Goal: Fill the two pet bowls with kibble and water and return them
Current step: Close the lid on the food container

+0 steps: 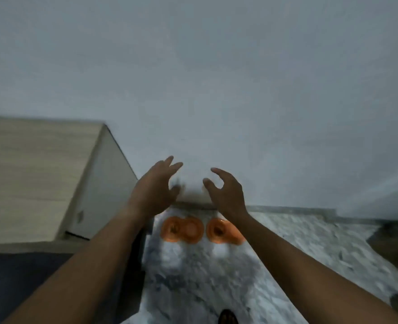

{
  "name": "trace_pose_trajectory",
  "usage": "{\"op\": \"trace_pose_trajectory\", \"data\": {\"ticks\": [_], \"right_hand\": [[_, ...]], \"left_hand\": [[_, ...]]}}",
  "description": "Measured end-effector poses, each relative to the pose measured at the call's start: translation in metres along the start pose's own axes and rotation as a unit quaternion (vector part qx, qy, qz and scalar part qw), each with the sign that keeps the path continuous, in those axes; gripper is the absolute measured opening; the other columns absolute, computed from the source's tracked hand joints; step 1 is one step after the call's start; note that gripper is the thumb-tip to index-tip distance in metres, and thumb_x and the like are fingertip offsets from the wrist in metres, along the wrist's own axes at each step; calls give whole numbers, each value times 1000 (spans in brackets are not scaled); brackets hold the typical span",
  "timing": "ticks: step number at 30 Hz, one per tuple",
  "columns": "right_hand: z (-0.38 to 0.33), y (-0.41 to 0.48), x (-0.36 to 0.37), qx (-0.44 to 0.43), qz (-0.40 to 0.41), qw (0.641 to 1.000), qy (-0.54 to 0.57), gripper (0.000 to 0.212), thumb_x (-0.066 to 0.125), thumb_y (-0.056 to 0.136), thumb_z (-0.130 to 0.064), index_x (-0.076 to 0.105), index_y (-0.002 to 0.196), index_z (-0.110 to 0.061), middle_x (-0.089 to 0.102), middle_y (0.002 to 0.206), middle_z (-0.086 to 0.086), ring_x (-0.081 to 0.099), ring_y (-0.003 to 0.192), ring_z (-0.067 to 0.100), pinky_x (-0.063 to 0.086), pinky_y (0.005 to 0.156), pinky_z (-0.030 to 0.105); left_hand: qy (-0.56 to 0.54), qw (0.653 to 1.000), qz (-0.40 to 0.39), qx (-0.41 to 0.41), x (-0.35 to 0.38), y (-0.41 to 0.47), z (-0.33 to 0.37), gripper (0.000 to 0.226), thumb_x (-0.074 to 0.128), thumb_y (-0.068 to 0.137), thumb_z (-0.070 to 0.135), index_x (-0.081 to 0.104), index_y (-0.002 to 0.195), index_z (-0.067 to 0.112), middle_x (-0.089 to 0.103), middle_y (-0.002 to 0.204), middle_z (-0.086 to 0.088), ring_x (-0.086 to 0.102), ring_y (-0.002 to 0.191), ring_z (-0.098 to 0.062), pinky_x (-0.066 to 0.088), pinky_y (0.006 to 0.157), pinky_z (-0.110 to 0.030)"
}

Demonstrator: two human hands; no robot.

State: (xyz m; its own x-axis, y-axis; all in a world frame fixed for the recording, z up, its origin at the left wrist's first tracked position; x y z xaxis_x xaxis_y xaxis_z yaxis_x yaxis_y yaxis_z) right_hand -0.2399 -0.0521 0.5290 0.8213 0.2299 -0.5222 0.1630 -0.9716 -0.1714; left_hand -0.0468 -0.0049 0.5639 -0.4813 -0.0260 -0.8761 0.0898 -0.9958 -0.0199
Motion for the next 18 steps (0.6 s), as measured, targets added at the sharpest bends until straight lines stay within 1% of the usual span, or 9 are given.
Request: {"op": "trace_pose_trajectory", "data": {"ticks": [2,5,9,10,12,13,15,16,18], "right_hand": [[-66,-25,10,-54,-1,998,13,46,69,95,-34,64,136,-16,62,143,2,53,136,19,39,114,33],[-159,-68,39,-119,-29,992,11,47,66,95,-41,63,137,-22,59,145,-3,50,137,16,37,113,30],[-259,-126,108,-177,-56,982,17,45,65,95,-40,62,137,-24,57,146,-5,51,135,15,38,108,28],[-279,-141,129,-186,-59,980,27,44,65,95,-39,63,137,-24,58,145,-6,58,127,11,40,103,22],[-319,-174,175,-197,-71,977,47,42,65,96,-39,64,136,-24,58,141,-9,65,98,2,42,87,9],[-343,-194,209,-205,-80,974,52,42,66,96,-39,64,135,-24,59,141,-8,66,98,3,44,87,10],[-359,-207,237,-196,-81,975,73,40,67,94,-39,66,132,-25,61,142,-4,60,124,15,46,103,28],[-374,-220,261,-197,-87,973,77,39,68,93,-39,67,130,-25,62,141,-3,56,131,18,45,108,36],[-398,-242,302,-197,-96,972,79,38,68,92,-38,69,128,-26,64,140,-2,55,132,20,44,111,41]], "left_hand": [[23,998,55,-1,-70,-30,-7,63,65,88,27,42,147,25,33,157,-2,31,144,-20,31,113,-35],[24,991,126,-33,-160,-87,-42,65,64,87,28,40,147,28,32,158,-2,30,144,-20,31,113,-36],[39,981,176,-71,-252,-176,-115,64,66,86,29,43,146,28,32,157,0,32,143,-21,29,113,-35],[44,980,177,-79,-273,-200,-136,63,66,86,30,44,145,28,33,157,0,32,143,-21,30,113,-36],[61,976,182,-99,-311,-245,-178,61,65,86,31,45,144,30,34,157,0,34,142,-22,31,113,-38],[68,973,185,-119,-334,-275,-206,60,65,86,31,46,143,30,34,156,1,35,141,-22,32,112,-38],[65,973,179,-127,-354,-293,-226,58,65,86,32,48,142,30,35,156,2,36,141,-20,31,112,-36],[67,973,173,-138,-369,-308,-245,57,65,86,33,50,141,29,36,156,2,37,140,-19,31,112,-35],[68,971,164,-159,-392,-330,-279,56,66,85,34,53,139,29,37,155,2,42,136,-20,33,110,-34]]}}
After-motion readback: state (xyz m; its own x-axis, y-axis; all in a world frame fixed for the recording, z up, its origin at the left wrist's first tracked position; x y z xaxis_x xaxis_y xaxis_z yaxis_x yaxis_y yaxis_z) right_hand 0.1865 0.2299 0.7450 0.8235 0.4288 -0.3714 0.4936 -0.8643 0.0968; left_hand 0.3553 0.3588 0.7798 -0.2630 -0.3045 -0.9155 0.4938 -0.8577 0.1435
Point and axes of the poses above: each hand's wrist, its own y-axis towards the middle knuckle, its own x-axis out of the palm, z = x × y, the point moved 1 cm from there along y, towards the middle knuckle
